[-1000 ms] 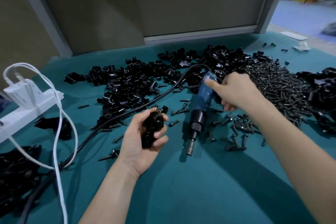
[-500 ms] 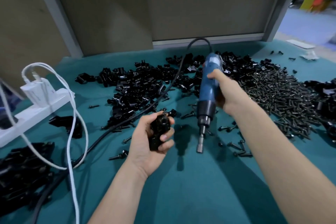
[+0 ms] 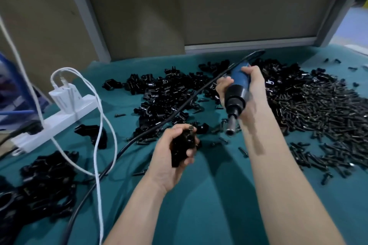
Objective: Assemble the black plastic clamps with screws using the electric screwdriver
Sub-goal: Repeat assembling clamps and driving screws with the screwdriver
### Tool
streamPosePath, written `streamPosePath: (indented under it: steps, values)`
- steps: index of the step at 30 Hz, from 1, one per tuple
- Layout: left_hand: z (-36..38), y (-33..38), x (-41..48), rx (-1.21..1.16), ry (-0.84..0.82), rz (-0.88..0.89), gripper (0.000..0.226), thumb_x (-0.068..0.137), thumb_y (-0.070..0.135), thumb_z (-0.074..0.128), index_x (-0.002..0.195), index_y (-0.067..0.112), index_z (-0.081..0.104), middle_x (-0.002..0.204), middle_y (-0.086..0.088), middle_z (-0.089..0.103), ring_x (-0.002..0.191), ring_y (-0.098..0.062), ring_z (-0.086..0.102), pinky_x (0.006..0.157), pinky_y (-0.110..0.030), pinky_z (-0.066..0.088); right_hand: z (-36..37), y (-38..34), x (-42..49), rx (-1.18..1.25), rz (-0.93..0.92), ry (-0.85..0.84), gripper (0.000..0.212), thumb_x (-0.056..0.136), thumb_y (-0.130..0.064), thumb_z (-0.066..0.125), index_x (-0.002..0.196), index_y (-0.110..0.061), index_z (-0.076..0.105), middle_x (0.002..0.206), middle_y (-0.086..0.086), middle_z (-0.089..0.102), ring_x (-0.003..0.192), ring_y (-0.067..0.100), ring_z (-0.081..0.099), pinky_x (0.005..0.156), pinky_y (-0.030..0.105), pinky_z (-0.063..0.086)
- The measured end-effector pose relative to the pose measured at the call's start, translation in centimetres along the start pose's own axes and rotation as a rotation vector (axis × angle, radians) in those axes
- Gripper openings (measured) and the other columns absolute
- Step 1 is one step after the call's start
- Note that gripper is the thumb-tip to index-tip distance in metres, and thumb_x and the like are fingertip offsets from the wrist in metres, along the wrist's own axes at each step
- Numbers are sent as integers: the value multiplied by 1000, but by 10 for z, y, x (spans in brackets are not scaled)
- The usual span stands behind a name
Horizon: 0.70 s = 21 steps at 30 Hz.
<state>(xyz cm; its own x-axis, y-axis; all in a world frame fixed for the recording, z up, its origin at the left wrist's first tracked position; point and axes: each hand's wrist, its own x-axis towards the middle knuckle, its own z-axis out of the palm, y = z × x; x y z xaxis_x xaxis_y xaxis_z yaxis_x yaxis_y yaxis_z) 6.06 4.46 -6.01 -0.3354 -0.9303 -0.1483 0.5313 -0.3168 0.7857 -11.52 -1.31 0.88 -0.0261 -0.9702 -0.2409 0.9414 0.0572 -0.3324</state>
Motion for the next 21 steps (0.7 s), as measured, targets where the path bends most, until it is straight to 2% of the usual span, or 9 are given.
streamPosePath:
  steps: [3,6,9,12,13,15,18,21]
  values:
    - [-4,1,2,8,7,65,31,71,26,59,96,10,65,65,-10,59,45,-12,45,35,-18,37,-9,-2,5,109,112,-42,55,84,-32,68,125,-4,44,101,20,52,41,18,53,37,23,47]
    - [-7,1,3,-20,20,122,28,77,26,57,101,15,68,67,-9,59,46,-12,45,37,-19,38,-13,-3,12,-90,6,51,46,89,-29,63,125,-5,47,104,19,59,52,21,58,45,26,51]
    - [-9,1,4,-19,28,117,34,75,27,55,104,14,67,67,-10,58,47,-12,45,37,-19,39,-16,-2,12,-220,49,65,43,90,-28,52,126,-5,46,104,18,66,54,21,55,48,25,49]
    - [-11,1,4,71,-2,70,25,73,22,62,93,9,68,67,-12,59,47,-13,45,37,-20,38,-16,-10,8,-279,78,7,38,87,-22,52,119,-1,52,107,15,69,60,21,63,55,29,54]
    - [-11,1,3,112,-25,53,18,75,19,60,87,9,68,67,-12,59,47,-13,45,38,-21,38,-15,-14,6,-302,79,-12,39,86,-21,53,118,0,55,106,13,69,65,22,67,59,32,57]
    - [-12,1,2,187,-81,28,19,77,22,52,79,11,68,66,-12,60,46,-14,45,38,-21,37,-11,-23,1,-337,75,-52,37,84,-20,56,115,-1,59,98,10,70,72,22,69,61,34,57]
    - [-10,3,0,303,-120,4,19,78,21,50,78,10,65,67,-14,61,46,-15,44,38,-18,33,-4,-32,-6,-429,-34,-57,26,80,-27,65,95,-6,59,78,4,63,58,16,61,55,27,52]
    - [-9,8,-3,467,-137,-37,15,82,17,50,81,9,63,69,-16,64,45,-14,40,37,-14,26,4,-34,-12,-498,-285,27,22,80,-29,68,79,-12,54,68,1,58,50,14,53,53,25,48]
